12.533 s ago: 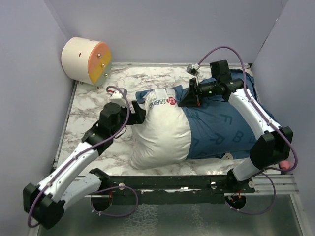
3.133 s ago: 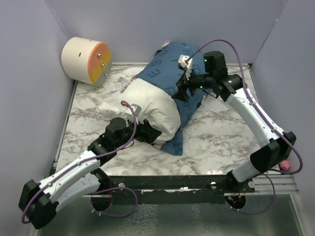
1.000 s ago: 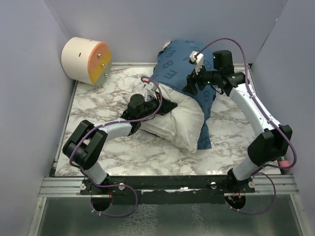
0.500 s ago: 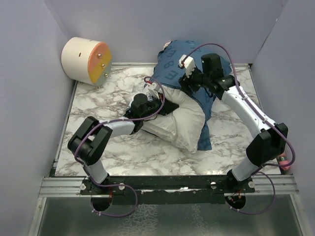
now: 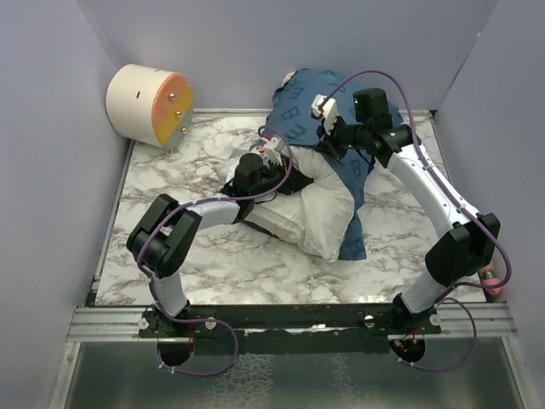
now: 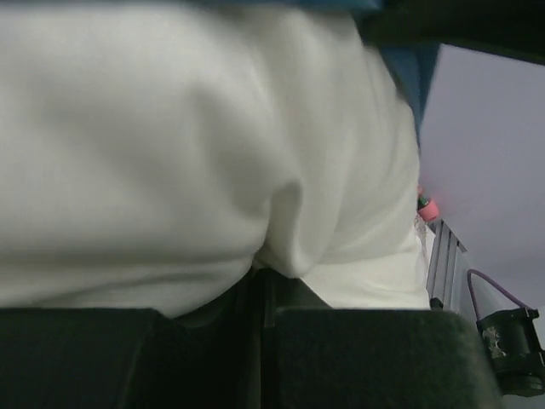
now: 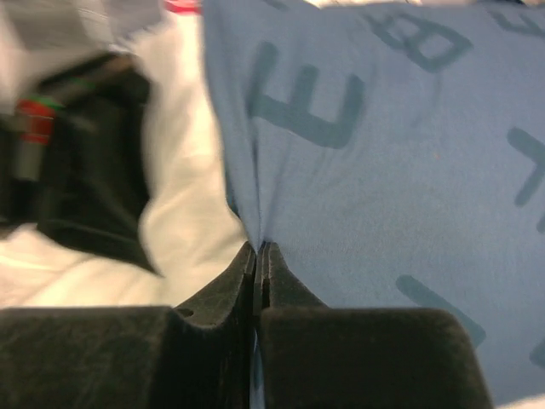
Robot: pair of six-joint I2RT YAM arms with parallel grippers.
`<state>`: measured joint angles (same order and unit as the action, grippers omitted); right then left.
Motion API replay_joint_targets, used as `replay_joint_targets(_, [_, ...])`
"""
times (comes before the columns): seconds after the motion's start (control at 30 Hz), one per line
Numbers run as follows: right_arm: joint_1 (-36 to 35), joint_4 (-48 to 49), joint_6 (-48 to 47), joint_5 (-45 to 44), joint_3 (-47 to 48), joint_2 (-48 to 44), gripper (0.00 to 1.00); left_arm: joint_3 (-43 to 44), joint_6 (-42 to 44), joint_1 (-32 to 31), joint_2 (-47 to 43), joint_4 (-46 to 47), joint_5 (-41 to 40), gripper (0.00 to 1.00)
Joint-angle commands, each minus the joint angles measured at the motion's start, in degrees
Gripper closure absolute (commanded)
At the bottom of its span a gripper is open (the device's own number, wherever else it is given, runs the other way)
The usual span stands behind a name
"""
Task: Put the pillow into the pillowcase
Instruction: Stuff the pillow into the pillowcase.
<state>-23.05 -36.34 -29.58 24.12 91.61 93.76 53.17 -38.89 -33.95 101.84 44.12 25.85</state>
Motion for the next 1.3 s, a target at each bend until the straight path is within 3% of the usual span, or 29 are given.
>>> replay_joint_targets(0.0, [-6.3, -15.6, 2.5, 36.0, 5.7, 0.3, 0.99, 8.3, 7.1, 2.0, 4.6, -10.1, -4.3, 0.98])
replay_joint_targets(0.1, [-11.7, -16.4, 6.3, 44.1, 9.0, -1.4, 0.99, 15.1, 9.2, 2.1, 4.7, -9.5, -3.3, 0.98])
replay_joint_targets(0.2, [-12.5, -13.4, 10.9, 48.6, 10.5, -4.6, 0.99, 18.7, 10.4, 2.1, 3.5, -6.9, -3.1, 0.98])
replay_joint_targets(0.4, [-10.0, -7.8, 12.6, 44.7, -2.4, -13.1, 1.00, 10.3, 10.2, 2.0, -1.5, 9.6, -6.0, 0.98])
replay_joint_targets(0.53, [-1.8, -4.1, 11.6, 36.9, -9.6, -17.9, 0.99, 4.6, 8.5, 2.0, -1.4, 8.3, -4.6, 0.96])
replay_joint_targets(0.57, [0.4, -3.4, 11.0, 36.2, -10.6, -19.1, 0.95, 3.3, 7.5, 2.0, -1.1, 7.8, -4.1, 0.91])
replay_joint_targets(0.63, [2.7, -1.5, 9.7, 33.5, -12.5, -21.3, 0.69, 0.0, 5.2, 2.0, -0.5, 6.9, -3.8, 0.80])
replay_joint_targets(0.7, [2.8, 0.4, 8.3, 28.3, -13.8, -23.0, 0.48, -3.2, 3.8, 1.9, -1.1, 5.9, -3.9, 0.56])
replay_joint_targets(0.77, [2.8, 1.7, 6.9, 23.3, -14.2, -23.2, 0.30, -6.1, 3.6, 2.0, -3.7, 4.3, -4.5, 0.39])
replay_joint_targets(0.83, [2.8, 2.1, 4.2, 17.9, -13.2, -21.8, 0.13, -8.0, 4.6, 2.1, -8.4, -0.3, -5.8, 0.27])
replay_joint_targets(0.9, [2.8, 2.7, 1.8, 13.5, -11.4, -19.5, 0.01, -8.5, 6.2, 2.4, -13.2, -6.8, -5.8, 0.23])
replay_joint_targets(1.03, [2.7, 3.6, -0.6, 9.6, -6.3, -13.7, 0.00, -9.6, 7.8, 2.8, -22.0, -19.1, -5.8, 0.13])
replay_joint_targets(1.17, [-1.0, 4.4, -0.6, 4.7, -2.1, -8.4, 0.00, -13.7, 7.2, 3.2, -31.9, -24.8, -6.6, 0.02])
replay_joint_targets(1.27, [-4.8, 6.7, -0.6, -2.5, -0.7, -5.6, 0.00, -17.9, 4.7, 3.5, -41.3, -28.5, -12.0, 0.01])
